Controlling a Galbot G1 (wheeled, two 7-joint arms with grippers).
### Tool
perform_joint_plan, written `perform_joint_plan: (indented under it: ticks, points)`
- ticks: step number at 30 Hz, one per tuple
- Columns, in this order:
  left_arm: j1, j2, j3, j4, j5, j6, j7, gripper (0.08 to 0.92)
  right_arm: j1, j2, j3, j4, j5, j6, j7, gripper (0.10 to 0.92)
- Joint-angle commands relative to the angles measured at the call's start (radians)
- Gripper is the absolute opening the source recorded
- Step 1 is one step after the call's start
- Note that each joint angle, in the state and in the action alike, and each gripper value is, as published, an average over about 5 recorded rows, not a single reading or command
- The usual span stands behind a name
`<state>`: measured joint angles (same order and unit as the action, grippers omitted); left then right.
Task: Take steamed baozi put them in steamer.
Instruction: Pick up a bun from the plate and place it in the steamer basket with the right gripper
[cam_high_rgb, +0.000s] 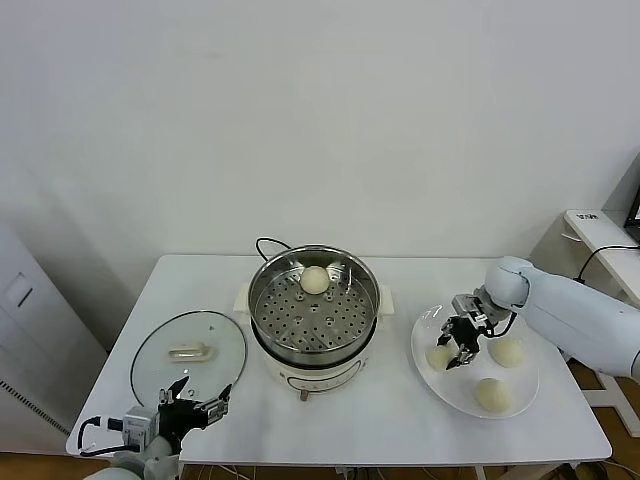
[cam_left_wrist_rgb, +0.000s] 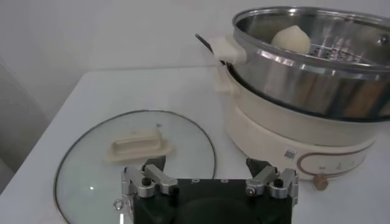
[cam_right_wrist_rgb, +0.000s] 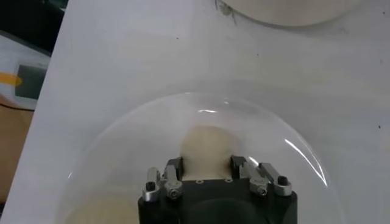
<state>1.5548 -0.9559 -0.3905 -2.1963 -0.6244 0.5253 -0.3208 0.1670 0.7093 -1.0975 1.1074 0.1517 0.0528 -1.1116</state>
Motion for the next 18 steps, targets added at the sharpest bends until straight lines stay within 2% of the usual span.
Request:
perform_joint_plan:
  ticks: [1,9,18]
  points:
    - [-0.003,0.004,-0.001,0.004,0.000,0.000,-0.001,0.823,0.278,-0.043,-0.195,0.085,0.129,-0.018,-0.013,0.475]
    - [0.000,0.009,-0.006,0.003,-0.001,-0.003,0.001,0.823,0.625,-0.021,-0.421,0.153,0.400,-0.127,-0.039,0.475]
    - [0.004,0.010,-0.006,0.000,-0.001,-0.003,0.001,0.823,0.769,0.126,-0.475,0.168,0.661,-0.259,0.009,0.475]
